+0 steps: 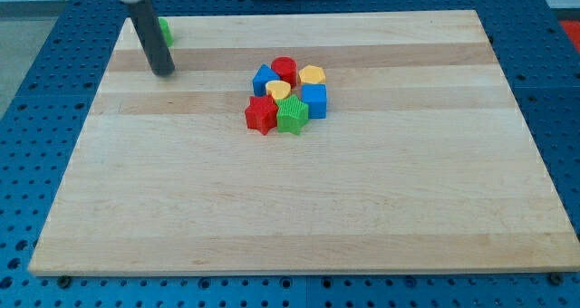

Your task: Push the green circle into the group of blocks

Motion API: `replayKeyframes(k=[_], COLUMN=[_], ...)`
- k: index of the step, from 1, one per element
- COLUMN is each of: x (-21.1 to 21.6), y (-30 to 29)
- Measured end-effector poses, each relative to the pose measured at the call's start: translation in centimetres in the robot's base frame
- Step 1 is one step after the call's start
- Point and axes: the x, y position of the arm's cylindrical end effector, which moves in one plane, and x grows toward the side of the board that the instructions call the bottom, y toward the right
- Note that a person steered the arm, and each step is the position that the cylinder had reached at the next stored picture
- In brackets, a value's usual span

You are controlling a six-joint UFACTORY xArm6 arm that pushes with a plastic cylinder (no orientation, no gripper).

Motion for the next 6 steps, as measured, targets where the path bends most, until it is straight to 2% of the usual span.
replayKeyframes(k=[1, 2, 3, 4, 5, 6], x=[-3.6, -6.4, -7.3, -3.3, -2.8, -6.4], y=[-7.7, -5.9, -1.7, -1.0, -0.6, -3.7])
